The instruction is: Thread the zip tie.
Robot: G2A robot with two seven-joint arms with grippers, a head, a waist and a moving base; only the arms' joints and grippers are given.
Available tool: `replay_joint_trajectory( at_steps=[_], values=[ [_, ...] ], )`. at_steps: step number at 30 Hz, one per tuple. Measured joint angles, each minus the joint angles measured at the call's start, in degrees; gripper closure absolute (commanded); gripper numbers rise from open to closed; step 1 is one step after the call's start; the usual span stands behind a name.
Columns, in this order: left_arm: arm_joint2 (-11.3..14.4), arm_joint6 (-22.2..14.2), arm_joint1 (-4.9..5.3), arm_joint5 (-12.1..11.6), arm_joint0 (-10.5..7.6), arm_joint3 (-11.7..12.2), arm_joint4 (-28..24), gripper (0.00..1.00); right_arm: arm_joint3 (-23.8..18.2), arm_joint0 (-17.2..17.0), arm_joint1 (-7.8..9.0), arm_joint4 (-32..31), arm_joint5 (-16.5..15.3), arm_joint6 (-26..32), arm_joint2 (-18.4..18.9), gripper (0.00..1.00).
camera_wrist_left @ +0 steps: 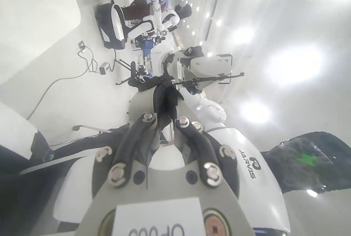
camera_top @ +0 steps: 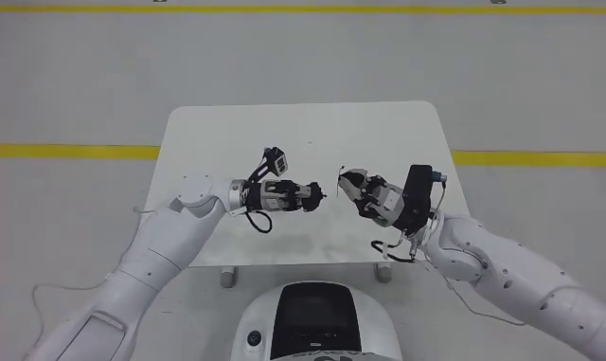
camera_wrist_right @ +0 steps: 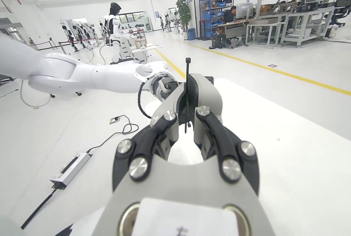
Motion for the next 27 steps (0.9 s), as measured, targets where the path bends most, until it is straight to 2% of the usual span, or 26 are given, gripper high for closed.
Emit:
replay_joint_trajectory(
  at_steps=[9,12,16,27],
  values=[
    [0.01,0.13,0.01,0.04,-0.01,-0.03,0.15,1.0,0.33,0.25,-0.1,-0.01,0.0,0.27,0.15,1.0],
    [0.07,1.71,0.02,0.47,0.65,-0.5,0.14,1.0,0.26,0.15,-0.16,-0.06,0.16,0.39,0.25,1.0],
    [0.59,1.88,-0.12,0.92,1.24,-0.84,-1.08,1.0,0.54,-0.86,-0.69,-0.66,0.64,1.11,1.52,1.0],
    [1.87,3.21,-0.94,-0.31,0.26,0.22,-3.19,1.0,1.15,-3.25,-2.01,-0.04,0.0,0.73,3.58,1.0]
  ],
)
